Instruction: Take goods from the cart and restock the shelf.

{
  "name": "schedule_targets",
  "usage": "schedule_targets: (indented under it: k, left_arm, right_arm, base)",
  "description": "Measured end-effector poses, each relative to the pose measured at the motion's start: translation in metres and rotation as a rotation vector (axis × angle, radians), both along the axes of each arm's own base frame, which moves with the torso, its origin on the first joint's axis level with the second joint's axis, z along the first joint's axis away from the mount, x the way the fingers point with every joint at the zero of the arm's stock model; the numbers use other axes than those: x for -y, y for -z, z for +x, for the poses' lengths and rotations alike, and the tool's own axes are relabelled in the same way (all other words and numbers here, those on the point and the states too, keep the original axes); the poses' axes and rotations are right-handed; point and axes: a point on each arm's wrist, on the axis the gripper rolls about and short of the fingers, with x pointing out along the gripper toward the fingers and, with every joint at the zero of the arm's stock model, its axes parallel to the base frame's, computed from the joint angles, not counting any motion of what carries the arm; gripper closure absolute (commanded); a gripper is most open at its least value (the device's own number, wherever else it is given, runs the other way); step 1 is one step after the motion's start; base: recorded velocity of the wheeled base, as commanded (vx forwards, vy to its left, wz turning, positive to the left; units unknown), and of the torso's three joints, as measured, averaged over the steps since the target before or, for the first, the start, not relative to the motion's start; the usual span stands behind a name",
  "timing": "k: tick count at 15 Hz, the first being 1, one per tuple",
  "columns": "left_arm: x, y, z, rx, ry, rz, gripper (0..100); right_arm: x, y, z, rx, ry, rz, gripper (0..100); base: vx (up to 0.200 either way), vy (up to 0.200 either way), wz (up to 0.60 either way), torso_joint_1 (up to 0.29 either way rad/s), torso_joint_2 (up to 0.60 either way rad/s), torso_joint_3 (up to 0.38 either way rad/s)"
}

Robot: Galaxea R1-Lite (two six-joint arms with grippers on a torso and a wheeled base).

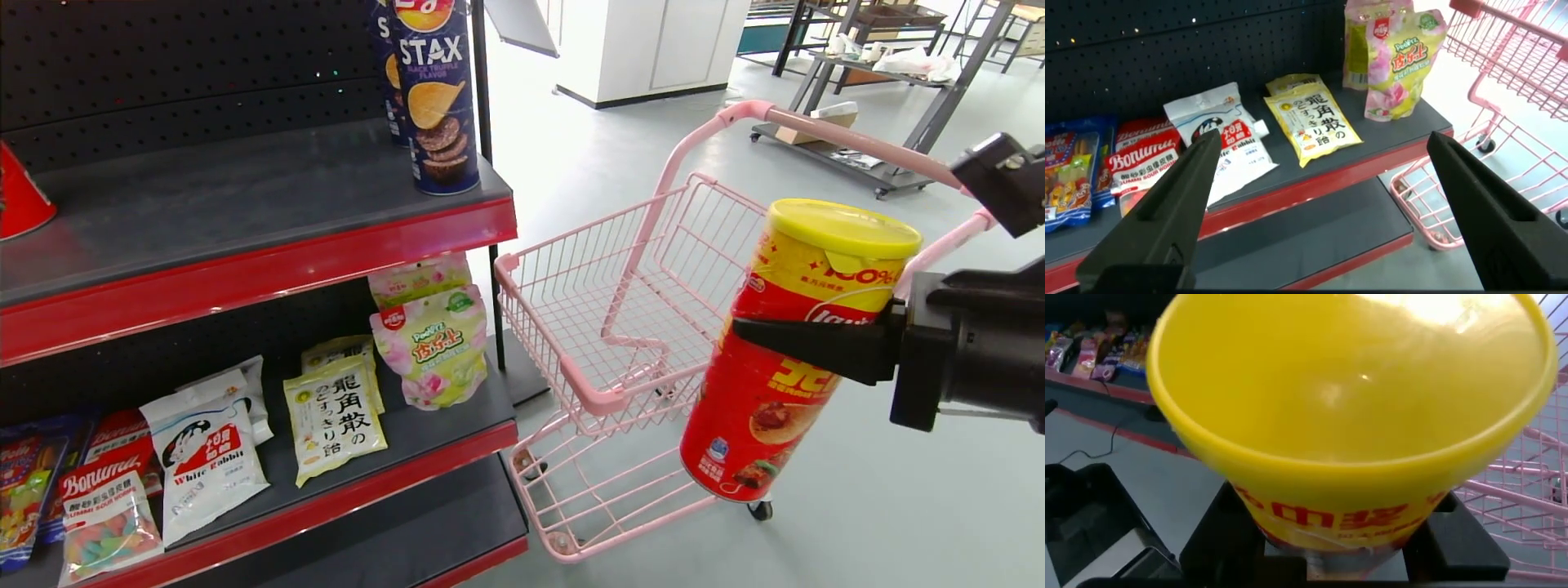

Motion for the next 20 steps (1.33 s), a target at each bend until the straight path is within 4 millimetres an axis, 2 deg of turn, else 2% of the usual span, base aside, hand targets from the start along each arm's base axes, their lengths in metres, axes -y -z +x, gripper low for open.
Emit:
schedule_targets:
  k: [3,11,14,20]
  left_arm:
    - [0.000,0.000,0.000,0.000,0.000,-0.001,0]
    - [0.000,0.000,0.000,0.001,0.000,0.001,0]
    - [0.000,0.000,0.000,0.001,-0.001,0.001,0]
    - [0.000,0.000,0.000,0.001,0.001,0.000,0]
  right_arm:
    - [-0.001,0.001,0.002,-0.008,-0.002,-0.005,100]
    - [-0.015,-0.019,0.021,0.058,-0.068,0.003,100]
    - [-0.019,-0.020,0.028,0.066,-0.072,-0.005,100]
    - [-0.022,-0.024,0.034,0.074,-0.062,-0.004,100]
  base:
    - [0.000,0.000,0.00,0.113,-0.46,-0.334]
    - [0.000,0.000,0.00,0.179,-0.54,-0.368]
    - [0.000,0.000,0.00,0.235,-0.60,-0.380]
    - [0.000,0.000,0.00,0.145,-0.36,-0.217]
